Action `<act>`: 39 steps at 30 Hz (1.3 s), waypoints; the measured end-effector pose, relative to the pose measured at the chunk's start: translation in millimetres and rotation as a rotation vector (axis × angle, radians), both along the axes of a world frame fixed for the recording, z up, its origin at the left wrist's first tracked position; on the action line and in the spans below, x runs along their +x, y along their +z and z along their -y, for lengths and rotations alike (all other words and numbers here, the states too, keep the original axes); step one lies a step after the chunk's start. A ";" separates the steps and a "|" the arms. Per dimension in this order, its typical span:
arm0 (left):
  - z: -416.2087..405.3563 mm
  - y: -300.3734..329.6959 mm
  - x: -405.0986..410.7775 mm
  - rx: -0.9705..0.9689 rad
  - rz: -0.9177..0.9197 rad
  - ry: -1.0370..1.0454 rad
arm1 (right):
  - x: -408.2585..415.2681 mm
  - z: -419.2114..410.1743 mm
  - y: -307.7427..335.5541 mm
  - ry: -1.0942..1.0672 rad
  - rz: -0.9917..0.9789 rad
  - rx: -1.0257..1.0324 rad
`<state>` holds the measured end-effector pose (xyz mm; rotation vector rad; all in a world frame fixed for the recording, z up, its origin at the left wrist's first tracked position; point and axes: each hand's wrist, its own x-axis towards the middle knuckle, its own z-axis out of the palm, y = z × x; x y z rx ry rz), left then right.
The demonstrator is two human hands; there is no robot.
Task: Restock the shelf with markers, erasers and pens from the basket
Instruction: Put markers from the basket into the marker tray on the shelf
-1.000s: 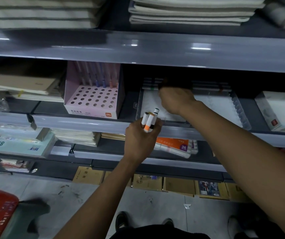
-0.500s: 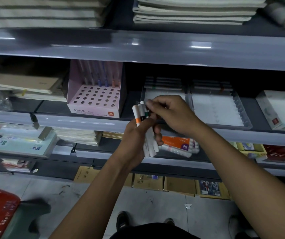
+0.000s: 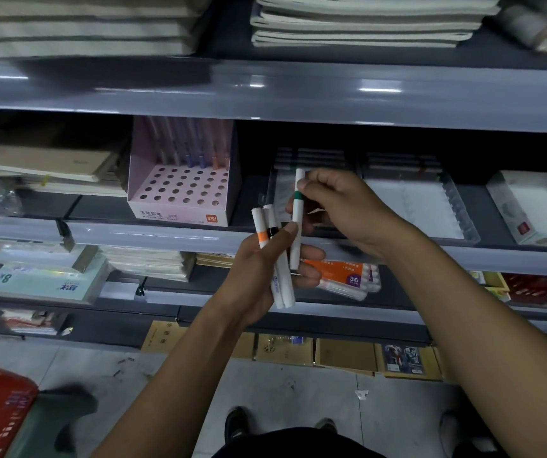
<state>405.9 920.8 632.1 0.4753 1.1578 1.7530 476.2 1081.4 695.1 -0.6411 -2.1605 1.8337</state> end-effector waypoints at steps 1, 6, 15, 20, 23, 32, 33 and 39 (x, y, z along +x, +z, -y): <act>-0.2 -0.4 -0.5 -0.008 -0.015 0.006 | -0.6 -0.5 -0.5 -0.007 0.003 0.004; -5.0 -4.2 -0.6 0.023 -0.040 0.053 | -4.6 0.7 -2.2 -0.051 -0.015 -0.084; -16.3 -8.9 -0.7 -0.019 -0.262 0.286 | -1.3 -0.2 2.9 -0.028 -0.017 -0.024; -16.1 -7.6 -1.9 -0.099 -0.312 0.300 | -4.9 -10.6 6.9 -0.070 -0.045 -0.127; -16.4 -7.0 -1.6 -0.150 -0.318 0.317 | -8.5 -18.7 7.0 -0.092 -0.030 -0.214; -18.7 -10.0 -4.8 -0.253 -0.582 0.400 | -18.9 -46.5 1.0 -0.077 0.298 0.405; -18.3 -10.3 -5.0 -0.259 -0.630 0.405 | -20.1 -48.6 0.1 -0.072 0.321 0.505; -17.9 -17.5 -7.7 -0.319 -0.778 0.419 | -37.7 -58.9 -10.7 -0.166 0.290 0.724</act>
